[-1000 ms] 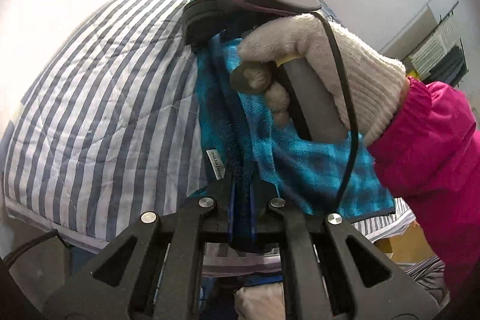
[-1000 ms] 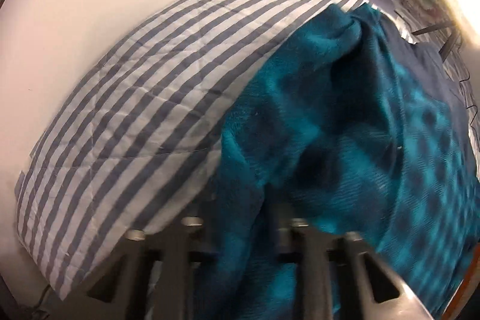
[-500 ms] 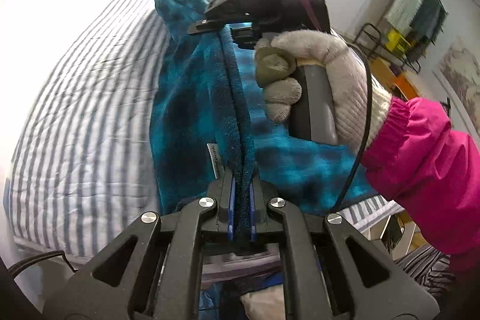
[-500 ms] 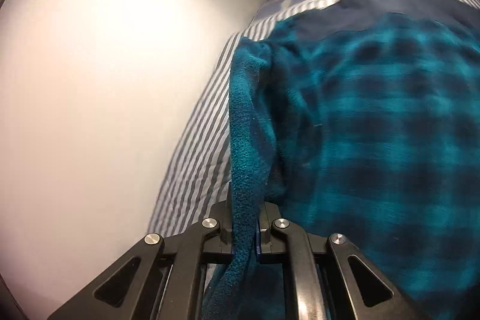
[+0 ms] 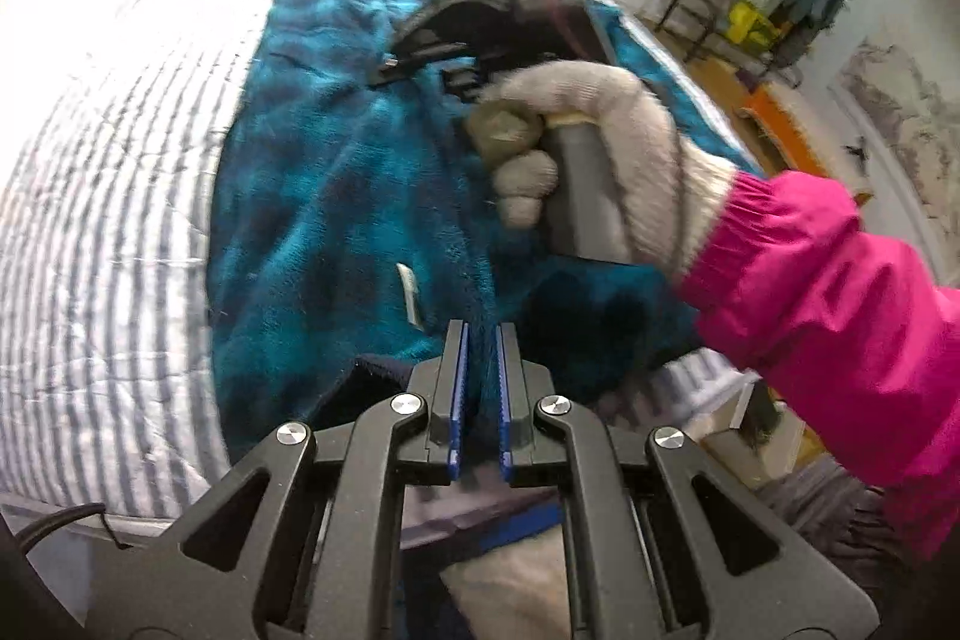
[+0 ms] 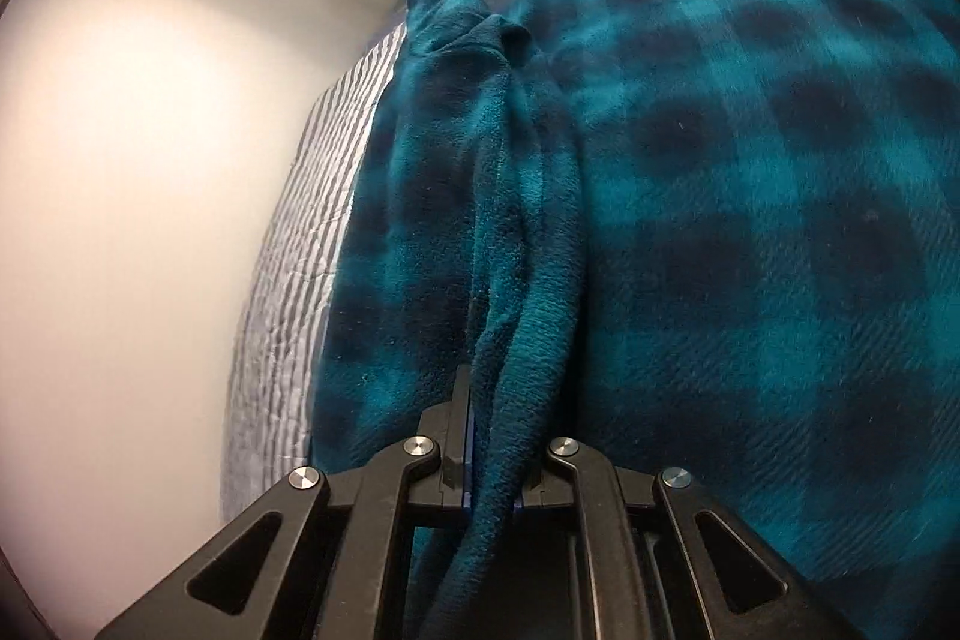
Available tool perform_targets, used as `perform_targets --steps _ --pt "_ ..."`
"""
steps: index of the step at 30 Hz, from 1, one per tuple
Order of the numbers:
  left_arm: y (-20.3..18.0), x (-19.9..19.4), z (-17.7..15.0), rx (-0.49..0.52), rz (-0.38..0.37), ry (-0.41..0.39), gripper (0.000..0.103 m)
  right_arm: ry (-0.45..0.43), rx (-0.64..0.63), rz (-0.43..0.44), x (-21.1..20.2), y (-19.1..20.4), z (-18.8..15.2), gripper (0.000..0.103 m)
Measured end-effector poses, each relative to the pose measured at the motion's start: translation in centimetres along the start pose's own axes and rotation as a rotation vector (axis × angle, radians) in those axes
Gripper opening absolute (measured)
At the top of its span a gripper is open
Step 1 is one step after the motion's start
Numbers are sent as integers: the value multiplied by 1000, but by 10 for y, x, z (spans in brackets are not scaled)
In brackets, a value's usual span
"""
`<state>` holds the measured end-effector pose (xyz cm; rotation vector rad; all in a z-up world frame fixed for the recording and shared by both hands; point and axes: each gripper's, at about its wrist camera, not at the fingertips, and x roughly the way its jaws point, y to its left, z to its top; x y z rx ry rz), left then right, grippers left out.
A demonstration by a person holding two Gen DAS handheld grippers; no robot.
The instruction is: Fold large clothes
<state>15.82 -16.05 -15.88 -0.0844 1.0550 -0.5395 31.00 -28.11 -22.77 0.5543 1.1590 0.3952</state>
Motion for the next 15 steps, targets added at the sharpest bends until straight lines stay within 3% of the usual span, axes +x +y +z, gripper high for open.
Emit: perform_targets --steps 2,6,11,15 --pt "0 -8 -5 -2 -44 1 5 1 -15 -11 0 8 4 6" --pt "24 -40 -5 -57 -97 -51 5 3 -64 -62 -26 18 0 24" --pt "64 -68 -1 -155 -10 -140 5 -4 -136 -65 -70 33 -25 25" --pt "98 -55 -2 -258 15 -112 5 12 -230 -49 -105 53 -57 25"
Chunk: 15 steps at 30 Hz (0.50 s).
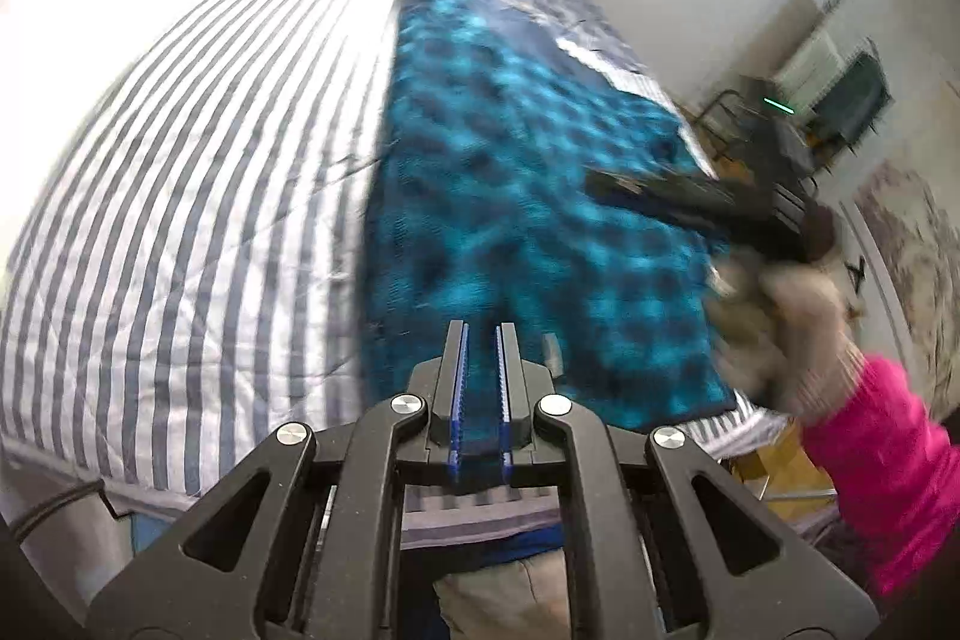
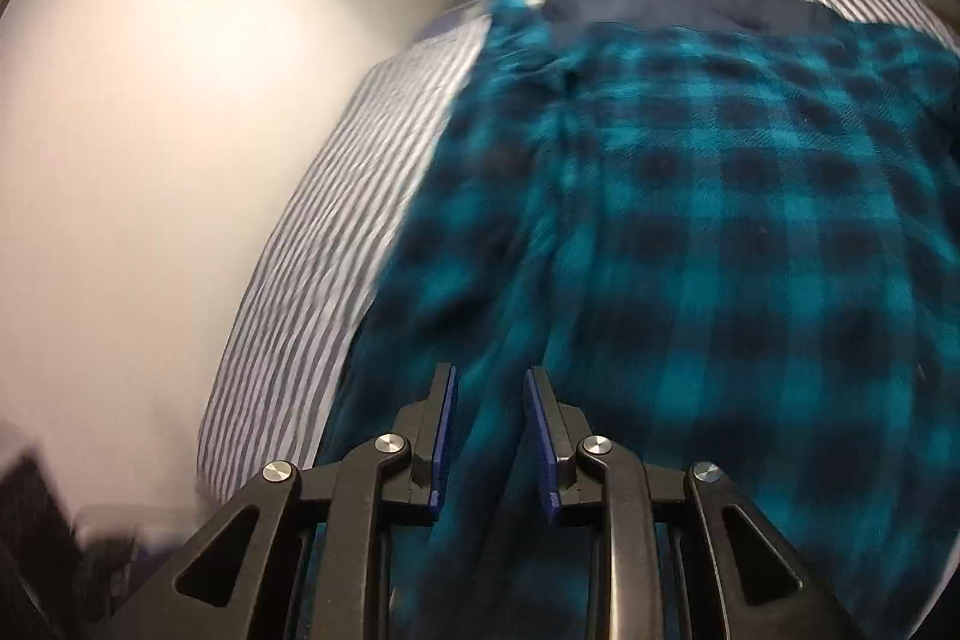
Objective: Fold large clothes
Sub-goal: 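Move the right tool to the other sleeve of the jacket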
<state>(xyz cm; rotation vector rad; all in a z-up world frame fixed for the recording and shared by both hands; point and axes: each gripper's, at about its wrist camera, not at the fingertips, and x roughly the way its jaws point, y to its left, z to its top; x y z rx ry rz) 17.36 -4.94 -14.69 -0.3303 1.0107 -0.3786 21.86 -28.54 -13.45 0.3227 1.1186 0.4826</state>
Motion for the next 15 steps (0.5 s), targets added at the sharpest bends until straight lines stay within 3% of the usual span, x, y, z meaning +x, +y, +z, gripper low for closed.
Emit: perform_targets --steps 6,10,12,15 --pt "7 47 -17 -37 -10 126 5 67 -111 45 15 31 -48 25" --pt "6 59 -29 -25 9 157 5 114 -119 -9 25 36 -70 25" --pt "5 57 -29 -18 6 149 5 110 -97 -4 24 33 -72 39" --pt "3 56 -29 -17 7 150 5 131 -122 -17 26 38 -77 42"
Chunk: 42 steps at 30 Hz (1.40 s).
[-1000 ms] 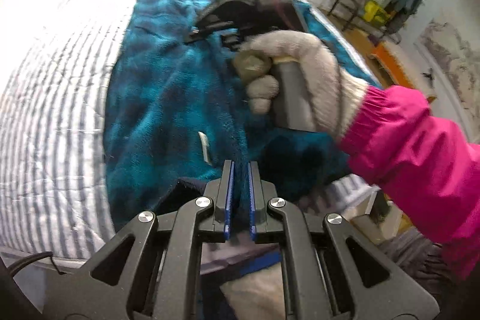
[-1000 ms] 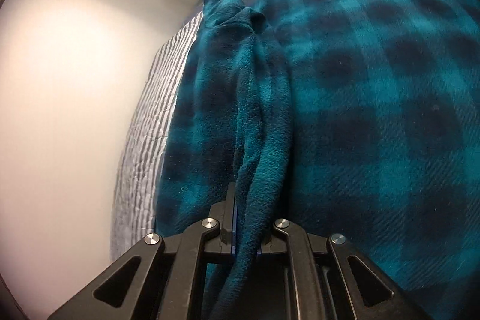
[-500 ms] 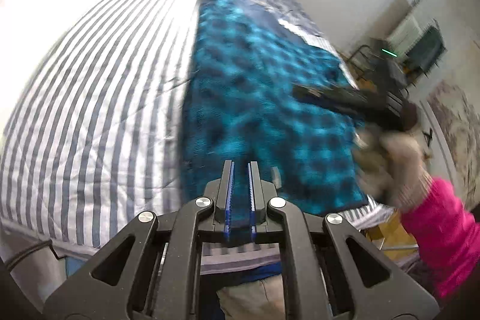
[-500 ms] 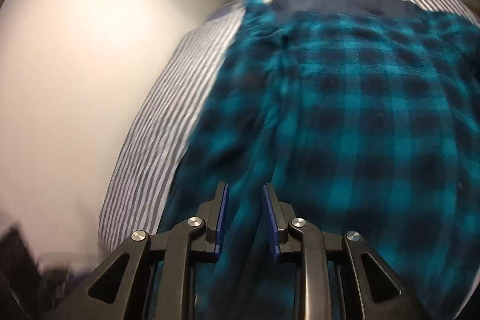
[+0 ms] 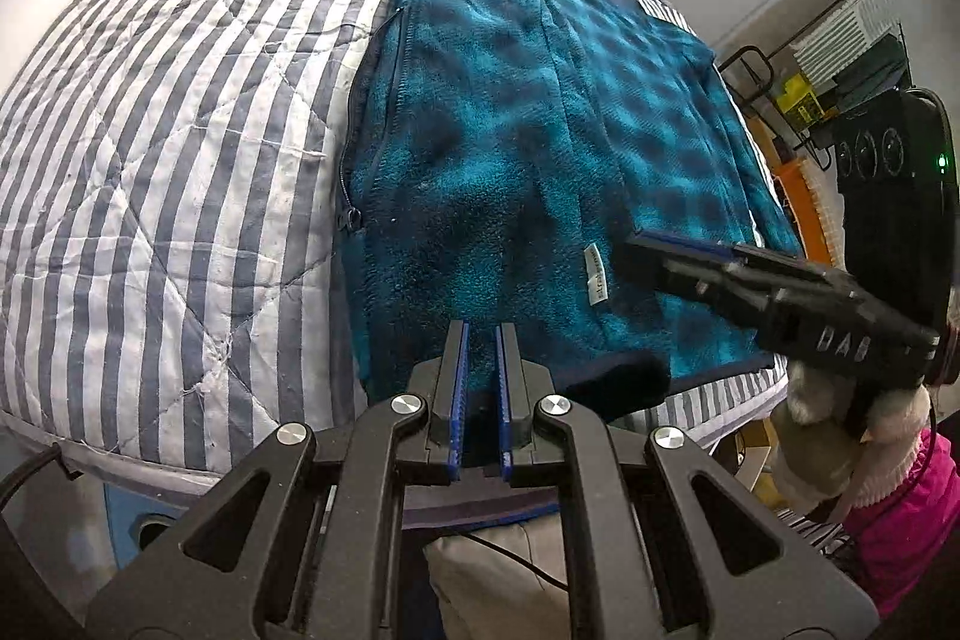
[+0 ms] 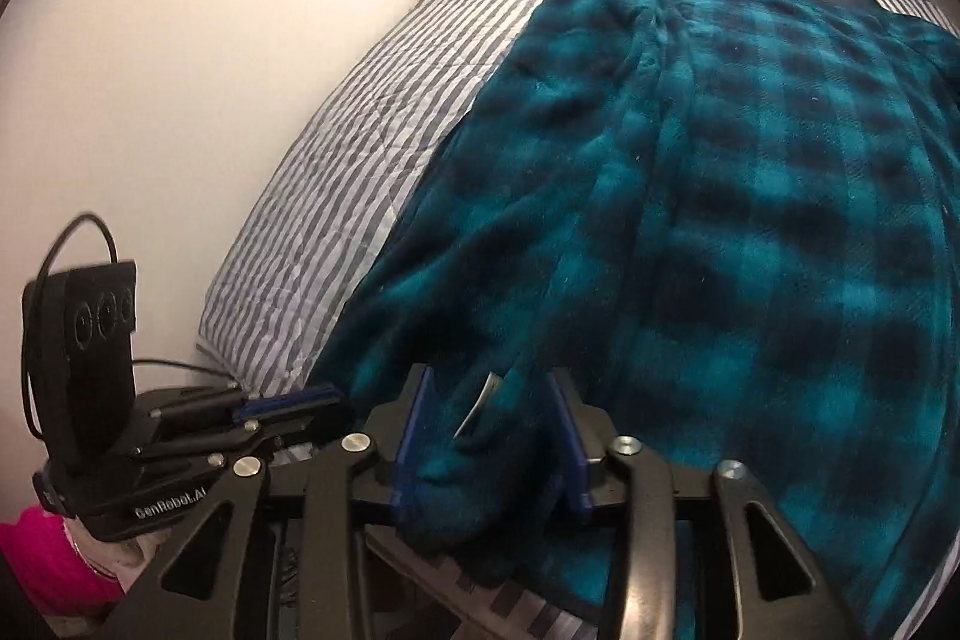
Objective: Fold large clothes
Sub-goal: 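Move the right tool to the other sleeve of the jacket, then close the right tool on the other sleeve cuff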
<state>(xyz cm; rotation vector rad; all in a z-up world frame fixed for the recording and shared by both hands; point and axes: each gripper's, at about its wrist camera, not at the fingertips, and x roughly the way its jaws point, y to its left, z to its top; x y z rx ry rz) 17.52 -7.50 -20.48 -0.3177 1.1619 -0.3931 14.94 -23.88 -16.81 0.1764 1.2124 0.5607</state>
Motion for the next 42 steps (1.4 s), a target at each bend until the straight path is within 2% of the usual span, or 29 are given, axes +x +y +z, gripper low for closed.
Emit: perform_targets --steps 4,5,6,8,10,14,16,19,20,22,23,25,28,31,33,36,38,42 --pt "-2 -4 1 -10 -7 -3 5 69 -42 -133 13 7 -9 39" --pt "-2 -7 2 -10 -7 -14 5 79 -50 -152 16 8 -10 32" --pt "-1 -12 3 -8 -5 -30 5 82 -66 -171 17 9 -12 18" --pt "1 -22 7 -8 4 -62 5 84 -86 -171 16 11 -14 1" --pt "5 -31 10 -17 7 -89 5 73 -38 -135 3 6 -14 0" --pt "11 -37 14 -36 10 -113 5 -24 37 -62 -44 -11 -16 0" --pt "9 -30 15 -35 9 -101 5 -24 71 -64 -43 -23 -20 0" --pt "-6 -15 14 17 21 -79 5 30 119 -16 -15 -38 -32 0" --pt "-14 -10 13 52 27 -67 5 43 131 -18 -8 -40 -35 6" --pt "-25 4 8 121 56 -22 5 39 128 -26 -3 -41 -38 9" --pt "-28 13 4 149 79 16 5 35 112 -34 -4 -40 -38 15" --pt "-23 30 -5 160 115 68 5 36 57 -60 -8 -36 -37 18" --pt "-27 31 -9 191 134 49 5 42 7 -106 -10 -33 -40 19" --pt "-35 15 -7 187 132 7 5 12 11 -77 -22 -34 -42 22" --pt "-44 -3 -3 186 118 -51 5 -56 -18 -84 -43 -32 -44 33" --pt "-65 -24 6 207 98 -123 5 -181 -18 -110 -80 -41 -49 44" --pt "-81 -33 10 232 70 -144 5 -229 -1 -123 -99 -51 -52 50" --pt "-118 -41 17 301 14 -171 5 -275 53 -203 -131 -88 -59 51"
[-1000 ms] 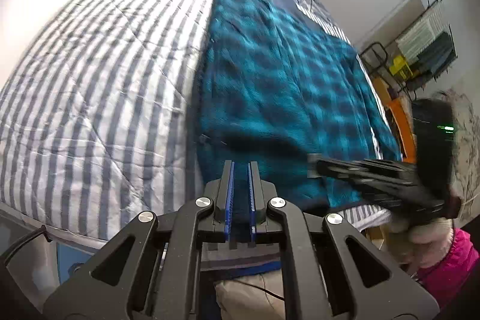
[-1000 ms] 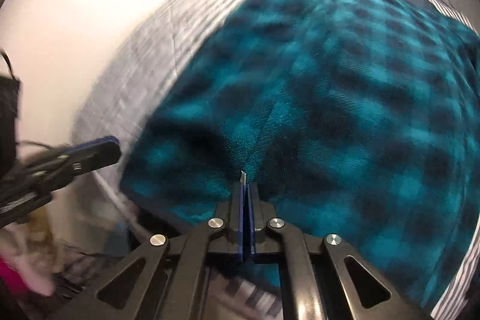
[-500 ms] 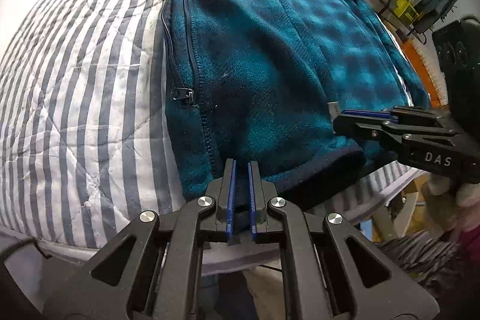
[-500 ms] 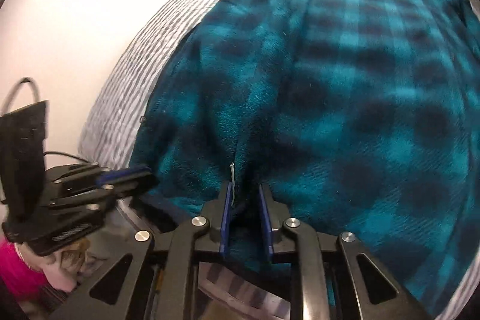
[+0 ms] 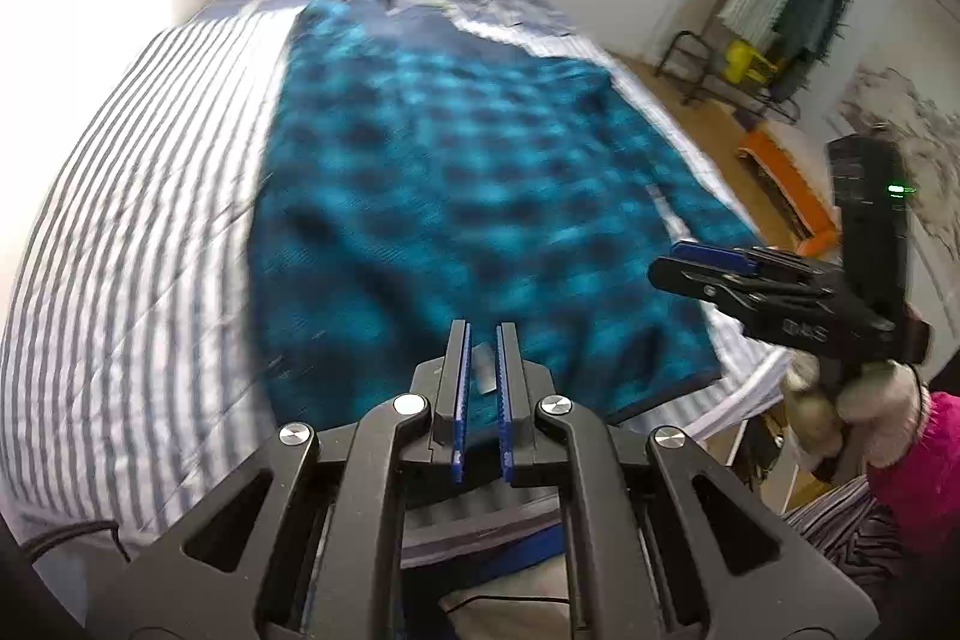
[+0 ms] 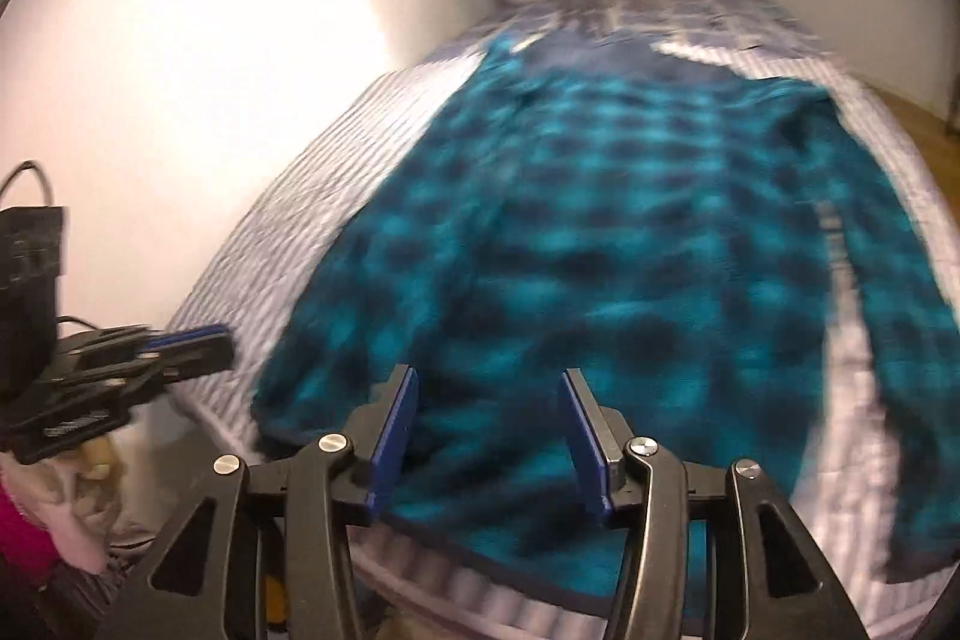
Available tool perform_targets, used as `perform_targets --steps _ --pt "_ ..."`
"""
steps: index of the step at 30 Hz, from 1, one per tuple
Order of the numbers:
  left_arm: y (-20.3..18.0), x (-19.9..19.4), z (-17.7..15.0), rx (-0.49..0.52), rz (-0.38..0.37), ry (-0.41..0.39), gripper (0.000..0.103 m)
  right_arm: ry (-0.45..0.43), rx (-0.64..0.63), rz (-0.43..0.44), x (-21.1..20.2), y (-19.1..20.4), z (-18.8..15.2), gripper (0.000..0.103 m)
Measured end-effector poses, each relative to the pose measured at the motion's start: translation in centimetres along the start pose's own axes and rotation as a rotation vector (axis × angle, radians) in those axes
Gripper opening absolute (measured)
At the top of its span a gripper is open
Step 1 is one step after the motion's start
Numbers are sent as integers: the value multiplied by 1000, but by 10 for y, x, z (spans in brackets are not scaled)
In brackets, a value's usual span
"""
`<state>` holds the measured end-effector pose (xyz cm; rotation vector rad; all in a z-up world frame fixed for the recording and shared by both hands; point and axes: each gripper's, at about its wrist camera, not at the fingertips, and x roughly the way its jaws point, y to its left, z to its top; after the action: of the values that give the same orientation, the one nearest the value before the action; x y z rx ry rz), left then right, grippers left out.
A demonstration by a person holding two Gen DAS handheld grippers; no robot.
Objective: Fold large clothes
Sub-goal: 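Close the right tool on the other sleeve cuff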
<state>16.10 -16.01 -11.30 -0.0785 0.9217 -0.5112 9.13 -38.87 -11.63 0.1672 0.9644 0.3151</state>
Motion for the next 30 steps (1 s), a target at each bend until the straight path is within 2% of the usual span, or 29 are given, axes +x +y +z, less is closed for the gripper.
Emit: perform_targets --steps 3,7,9,13,18,23,30 --pt "-22 6 11 24 -43 3 5 -8 57 -49 -13 -37 2 51" --pt "-33 15 14 22 -72 27 5 -39 154 -124 -39 -101 0 51" --pt "-34 23 15 6 -81 46 5 -50 201 -163 -51 -133 -3 51" --pt "-33 32 14 -20 -88 70 5 -63 317 -188 -71 -190 -8 51" --pt "-33 42 12 -27 -87 92 5 -80 463 -243 -88 -255 -26 56" --pt "-37 50 10 -18 -85 106 5 -51 601 -252 -84 -298 -51 57" --pt "-41 58 9 -9 -83 121 5 -28 659 -232 -74 -314 -66 57"
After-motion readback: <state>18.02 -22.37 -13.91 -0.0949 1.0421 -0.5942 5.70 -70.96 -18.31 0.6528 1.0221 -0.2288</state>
